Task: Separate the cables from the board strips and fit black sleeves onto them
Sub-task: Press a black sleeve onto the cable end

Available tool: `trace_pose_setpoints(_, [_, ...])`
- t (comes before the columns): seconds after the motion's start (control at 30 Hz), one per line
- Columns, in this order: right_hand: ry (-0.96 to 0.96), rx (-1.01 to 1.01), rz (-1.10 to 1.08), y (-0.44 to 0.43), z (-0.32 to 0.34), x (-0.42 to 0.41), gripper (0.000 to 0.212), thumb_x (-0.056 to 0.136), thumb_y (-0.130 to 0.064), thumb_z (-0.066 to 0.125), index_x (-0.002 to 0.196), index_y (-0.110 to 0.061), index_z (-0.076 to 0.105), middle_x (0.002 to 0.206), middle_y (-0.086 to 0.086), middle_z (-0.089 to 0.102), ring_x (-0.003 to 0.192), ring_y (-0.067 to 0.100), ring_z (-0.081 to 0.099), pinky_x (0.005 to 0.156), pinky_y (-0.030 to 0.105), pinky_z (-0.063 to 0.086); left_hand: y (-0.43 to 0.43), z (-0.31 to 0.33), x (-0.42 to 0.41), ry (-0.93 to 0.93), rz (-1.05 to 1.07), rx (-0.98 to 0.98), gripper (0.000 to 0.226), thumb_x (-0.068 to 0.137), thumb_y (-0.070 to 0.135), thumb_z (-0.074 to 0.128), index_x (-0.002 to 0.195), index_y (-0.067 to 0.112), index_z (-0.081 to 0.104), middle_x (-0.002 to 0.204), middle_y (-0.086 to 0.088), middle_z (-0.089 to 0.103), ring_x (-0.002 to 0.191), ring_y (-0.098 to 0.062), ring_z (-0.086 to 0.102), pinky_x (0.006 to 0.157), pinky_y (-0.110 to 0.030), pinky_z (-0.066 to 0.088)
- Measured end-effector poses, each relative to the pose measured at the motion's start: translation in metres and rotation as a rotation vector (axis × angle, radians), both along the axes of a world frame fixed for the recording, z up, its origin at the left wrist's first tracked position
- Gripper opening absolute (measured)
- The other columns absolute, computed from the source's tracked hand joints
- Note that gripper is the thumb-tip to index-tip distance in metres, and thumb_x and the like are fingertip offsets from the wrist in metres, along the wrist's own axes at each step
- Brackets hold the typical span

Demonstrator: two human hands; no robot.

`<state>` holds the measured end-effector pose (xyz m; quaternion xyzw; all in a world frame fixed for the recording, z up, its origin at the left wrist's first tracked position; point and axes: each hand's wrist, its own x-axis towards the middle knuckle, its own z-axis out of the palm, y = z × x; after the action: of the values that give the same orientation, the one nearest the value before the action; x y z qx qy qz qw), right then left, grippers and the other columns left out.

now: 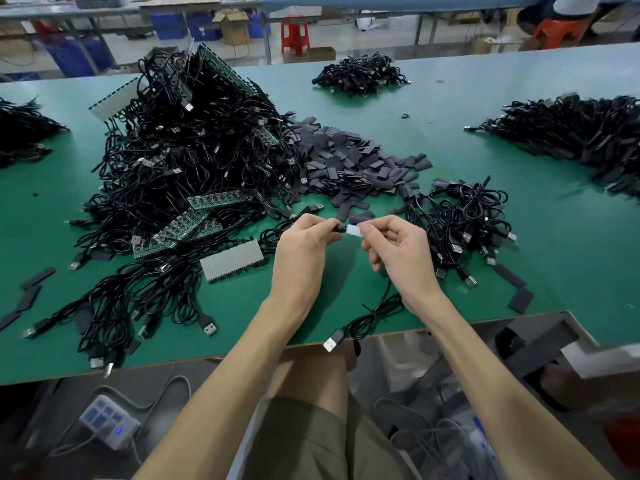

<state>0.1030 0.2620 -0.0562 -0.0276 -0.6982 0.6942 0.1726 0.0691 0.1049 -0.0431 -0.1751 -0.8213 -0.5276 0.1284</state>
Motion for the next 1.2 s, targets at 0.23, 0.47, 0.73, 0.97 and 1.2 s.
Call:
trace_pose_setpoints(0.23, [-0.01, -0.008, -0.052, 0.0015, 0.0015, 0.0004, 0.012, 0.099, -0.017, 0.069, 0.091, -0.01, 0.074, 0.066, 0.0, 0.065, 0.054, 0.01, 0.053, 0.047, 0.022, 0.044, -0.0006, 0.0024, 0.0003, 0.032, -0.085, 0.026, 0.023, 0.094, -0.009, 0.061, 0.106, 0.003, 0.077, 0.095, 0.001, 0.067, 0.08, 0.006, 0.068, 0.083, -0.014, 0.055])
trace_pose_setpoints(0.47, [-0.012, 0.022, -0.07, 0.0032, -0.0008, -0.001, 0.011, 0.098, -0.019, 0.071, 0.09, -0.013, 0.074, 0.066, -0.001, 0.067, 0.055, 0.01, 0.055, 0.049, 0.022, 0.046, -0.0012, 0.0026, -0.0006, 0.03, -0.092, 0.026, 0.024, 0.092, -0.013, 0.061, 0.106, -0.001, 0.077, 0.093, 0.005, 0.065, 0.079, 0.009, 0.066, 0.081, -0.008, 0.052])
trace_pose_setpoints(0.73, [-0.021, -0.022, -0.037, 0.0022, 0.0002, -0.0007, 0.013, 0.096, -0.015, 0.072, 0.085, -0.008, 0.072, 0.063, 0.001, 0.066, 0.049, 0.012, 0.052, 0.045, 0.022, 0.043, -0.0014, -0.0015, -0.0011, 0.116, -0.071, -0.101, 0.026, 0.093, -0.012, 0.062, 0.109, 0.002, 0.077, 0.099, -0.005, 0.066, 0.081, 0.01, 0.065, 0.087, -0.022, 0.058])
trace_pose_setpoints(0.97, [-0.024, -0.041, 0.0, 0.0016, 0.0005, 0.0003, 0.012, 0.096, -0.016, 0.072, 0.085, -0.011, 0.074, 0.065, 0.005, 0.068, 0.053, 0.012, 0.055, 0.046, 0.023, 0.045, -0.0034, 0.0, 0.0003, 0.14, -0.139, -0.153, 0.026, 0.094, -0.009, 0.063, 0.112, 0.002, 0.077, 0.101, -0.003, 0.069, 0.08, 0.006, 0.067, 0.086, -0.02, 0.057])
trace_pose_setpoints(1.2, [0.001, -0.08, 0.058, 0.0022, 0.0038, 0.0016, 0.009, 0.095, -0.015, 0.075, 0.095, -0.008, 0.071, 0.074, 0.011, 0.074, 0.055, 0.016, 0.061, 0.046, 0.025, 0.048, -0.0014, 0.0022, 0.002, 0.189, -0.114, -0.151, 0.024, 0.09, -0.007, 0.068, 0.111, 0.002, 0.077, 0.095, -0.009, 0.07, 0.079, -0.002, 0.069, 0.086, -0.025, 0.058])
